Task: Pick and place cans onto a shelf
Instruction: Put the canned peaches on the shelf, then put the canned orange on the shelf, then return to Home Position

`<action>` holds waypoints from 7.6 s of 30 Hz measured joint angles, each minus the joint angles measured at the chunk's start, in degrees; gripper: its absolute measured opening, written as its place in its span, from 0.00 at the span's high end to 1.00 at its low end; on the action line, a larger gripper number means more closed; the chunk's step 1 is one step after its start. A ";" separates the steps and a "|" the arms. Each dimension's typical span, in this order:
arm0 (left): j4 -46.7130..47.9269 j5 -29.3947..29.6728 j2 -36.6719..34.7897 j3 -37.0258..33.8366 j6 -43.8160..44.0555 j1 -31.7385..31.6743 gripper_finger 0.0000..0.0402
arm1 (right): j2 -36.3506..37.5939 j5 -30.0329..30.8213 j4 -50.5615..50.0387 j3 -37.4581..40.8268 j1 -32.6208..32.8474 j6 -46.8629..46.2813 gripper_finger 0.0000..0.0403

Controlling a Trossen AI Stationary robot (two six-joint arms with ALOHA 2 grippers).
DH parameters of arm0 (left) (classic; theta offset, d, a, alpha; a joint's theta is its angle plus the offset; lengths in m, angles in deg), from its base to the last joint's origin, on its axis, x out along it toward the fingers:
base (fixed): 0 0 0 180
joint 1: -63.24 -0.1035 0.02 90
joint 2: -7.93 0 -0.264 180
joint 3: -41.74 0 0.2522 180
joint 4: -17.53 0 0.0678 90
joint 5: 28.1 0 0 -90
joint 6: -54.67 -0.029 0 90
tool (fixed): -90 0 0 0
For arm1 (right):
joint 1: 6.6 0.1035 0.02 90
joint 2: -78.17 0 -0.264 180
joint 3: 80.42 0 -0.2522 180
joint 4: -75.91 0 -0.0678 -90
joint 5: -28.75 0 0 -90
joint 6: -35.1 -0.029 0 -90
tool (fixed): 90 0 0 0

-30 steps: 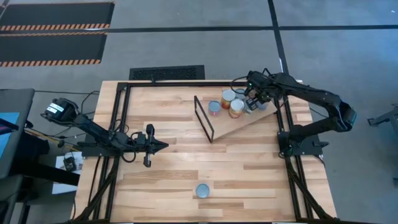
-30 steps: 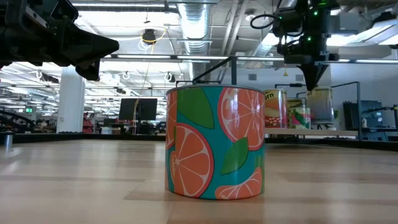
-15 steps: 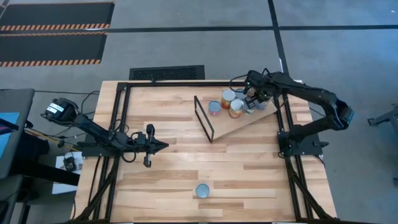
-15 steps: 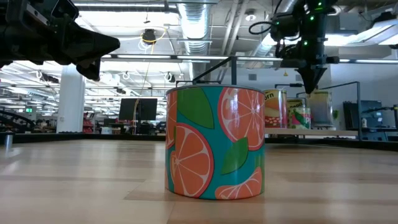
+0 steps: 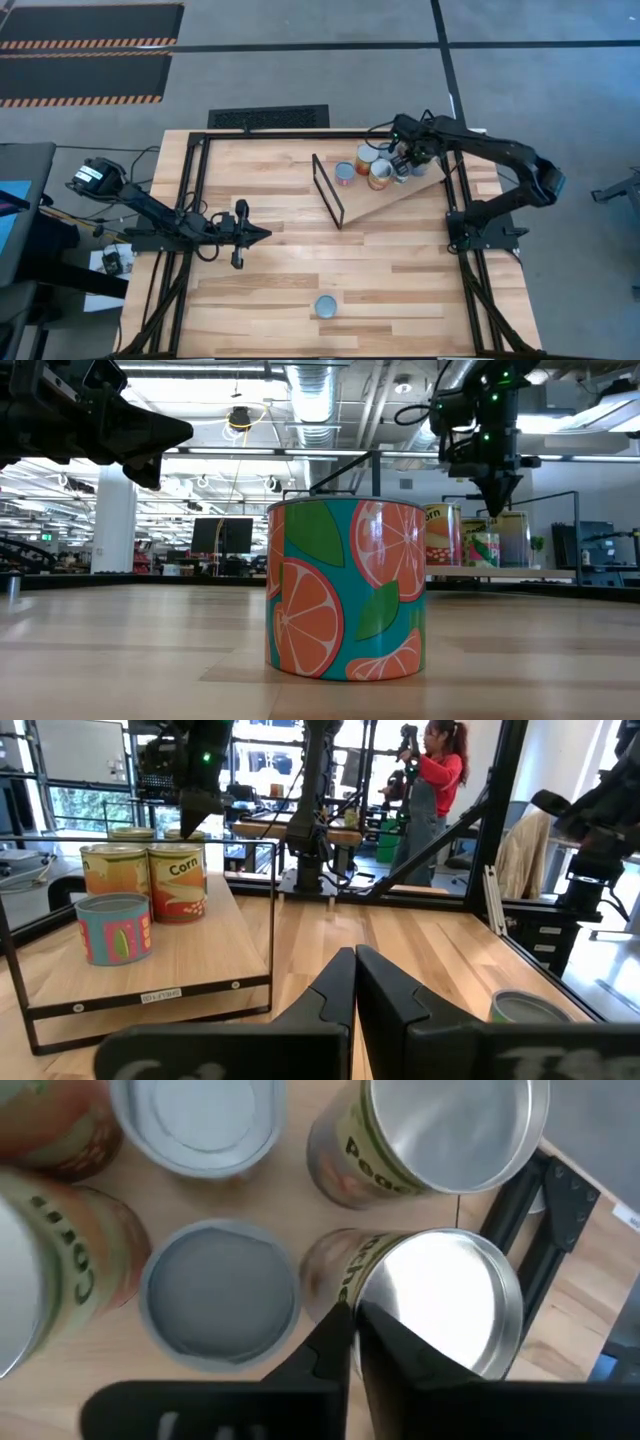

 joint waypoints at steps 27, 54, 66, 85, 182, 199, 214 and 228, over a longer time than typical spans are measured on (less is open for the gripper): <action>1.54 -0.04 0.00 0.04 -0.15 0.00 1.00 | 9.02 10.19 12.68 -7.91 44.84 -1.44 0.97; 3.06 -1.57 0.00 0.04 -0.59 0.02 1.00 | -23.51 -0.03 40.73 -18.76 64.78 3.42 0.99; 3.51 -1.48 0.00 0.04 -0.08 0.02 1.00 | -34.06 -5.92 39.89 -28.67 64.69 9.73 0.98; 4.79 -1.11 0.00 0.04 0.90 0.02 1.00 | -36.41 -8.71 32.69 -29.24 69.11 8.21 0.68; 6.07 -0.48 0.00 0.02 0.72 0.02 1.00 | -14.12 -7.29 28.16 -3.21 29.24 17.99 0.94; 6.12 -0.48 0.00 0.02 0.72 0.00 1.00 | -14.88 -7.14 28.53 -3.12 27.62 18.29 0.81; 6.10 -0.48 0.00 0.02 0.86 0.00 1.00 | -4.40 -3.76 26.90 -3.14 31.53 21.24 0.96; 5.99 -1.48 0.00 0.02 2.36 0.01 1.00 | 16.72 -5.80 54.71 22.20 38.12 20.62 0.98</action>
